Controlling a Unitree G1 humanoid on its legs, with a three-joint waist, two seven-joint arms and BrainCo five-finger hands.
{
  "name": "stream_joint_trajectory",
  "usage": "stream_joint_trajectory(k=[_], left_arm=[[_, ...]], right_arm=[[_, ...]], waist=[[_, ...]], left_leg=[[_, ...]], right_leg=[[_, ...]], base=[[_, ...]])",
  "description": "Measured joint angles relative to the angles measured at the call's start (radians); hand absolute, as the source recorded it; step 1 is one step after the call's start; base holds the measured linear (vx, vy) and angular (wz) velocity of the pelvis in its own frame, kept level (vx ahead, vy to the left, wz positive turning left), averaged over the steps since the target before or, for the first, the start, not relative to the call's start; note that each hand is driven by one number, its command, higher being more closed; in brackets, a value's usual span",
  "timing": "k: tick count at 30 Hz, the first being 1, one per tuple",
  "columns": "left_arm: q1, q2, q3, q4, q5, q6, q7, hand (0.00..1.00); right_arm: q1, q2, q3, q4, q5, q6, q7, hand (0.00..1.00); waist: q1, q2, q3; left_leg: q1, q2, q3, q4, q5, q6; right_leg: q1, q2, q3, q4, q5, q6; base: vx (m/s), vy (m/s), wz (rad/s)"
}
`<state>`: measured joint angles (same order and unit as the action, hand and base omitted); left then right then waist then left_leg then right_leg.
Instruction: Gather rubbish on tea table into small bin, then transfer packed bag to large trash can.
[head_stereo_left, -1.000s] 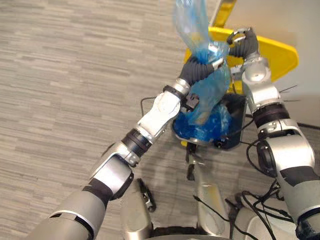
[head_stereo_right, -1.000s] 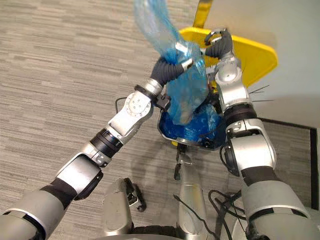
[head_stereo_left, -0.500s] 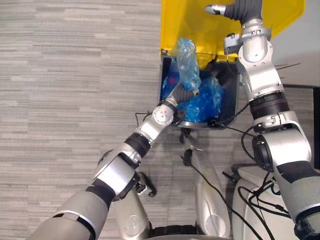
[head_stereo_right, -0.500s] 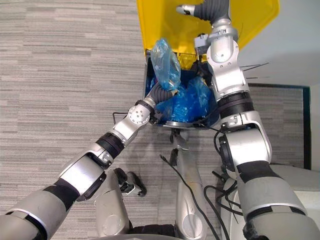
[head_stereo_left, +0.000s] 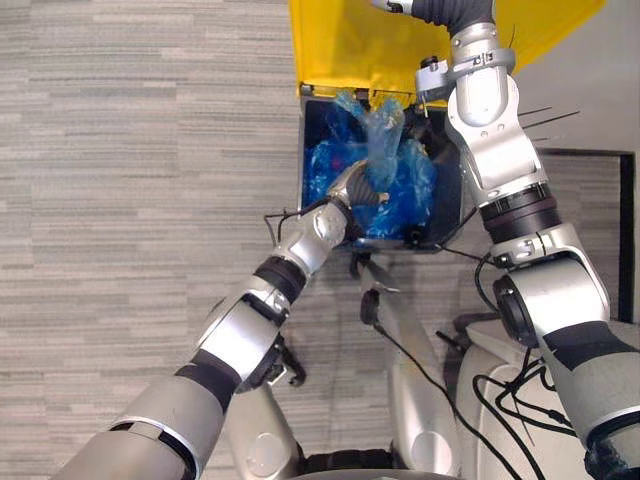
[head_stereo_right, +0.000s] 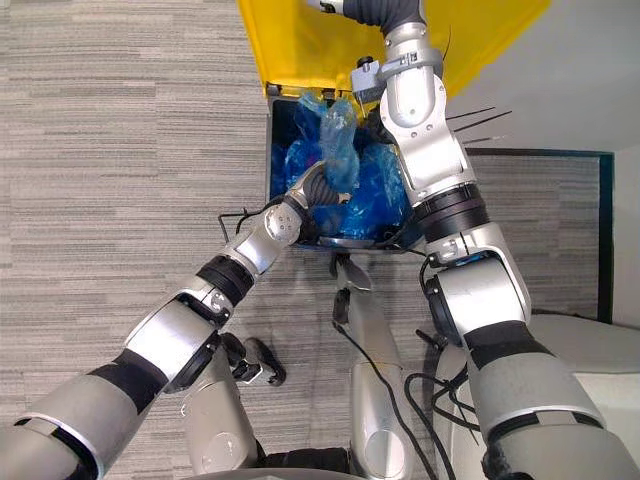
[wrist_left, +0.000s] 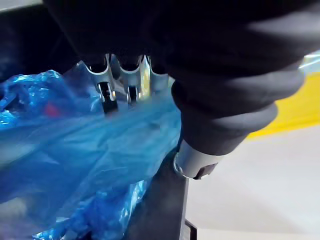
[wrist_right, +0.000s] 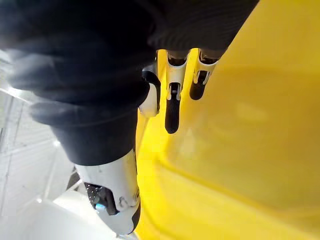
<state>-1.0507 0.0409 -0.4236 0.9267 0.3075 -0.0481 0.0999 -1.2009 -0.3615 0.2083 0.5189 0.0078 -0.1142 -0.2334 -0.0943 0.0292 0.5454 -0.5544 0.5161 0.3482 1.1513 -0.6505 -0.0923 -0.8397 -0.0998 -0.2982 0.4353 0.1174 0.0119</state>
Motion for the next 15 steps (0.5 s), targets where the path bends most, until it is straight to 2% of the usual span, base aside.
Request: stream_joint_trajectory(k=[8,13,15], left_arm=[[0.131,0.084,-0.081,-0.084,-0.012,-0.045,0.014,0.0],[0.255,0.192,-0.083,-0.158,-0.081,-0.072,0.011,0.0],[0.355,0.259,-0.03,-0.21,-0.144,-0.086,0.004,0.0]], right_arm=[[0.217,0.003,0.01,-0.039,-0.012,0.013,0.041,0.0],[0.383,0.009,0.009,-0.071,-0.032,0.018,0.068,0.0],[0.463,0.006,0.001,-0.044,-0.059,0.036,0.089,0.0]], waist=[[0.029,-0.005,-0.006],[0.049,-0.028,-0.024],[0.056,-0.028,-0.024]], left_leg=[[0.168,-0.01,-0.009,-0.085,0.025,-0.044],[0.272,-0.033,-0.002,-0.178,0.067,-0.069],[0.329,-0.043,-0.01,-0.218,0.084,-0.079]], right_leg=[[0.158,-0.003,-0.02,0.011,-0.051,-0.003],[0.237,-0.007,-0.026,0.011,-0.085,0.001],[0.287,-0.006,-0.03,0.024,-0.108,-0.005]], base=[[0.0,-0.049,0.15],[0.04,-0.054,0.16],[0.04,-0.04,0.25]])
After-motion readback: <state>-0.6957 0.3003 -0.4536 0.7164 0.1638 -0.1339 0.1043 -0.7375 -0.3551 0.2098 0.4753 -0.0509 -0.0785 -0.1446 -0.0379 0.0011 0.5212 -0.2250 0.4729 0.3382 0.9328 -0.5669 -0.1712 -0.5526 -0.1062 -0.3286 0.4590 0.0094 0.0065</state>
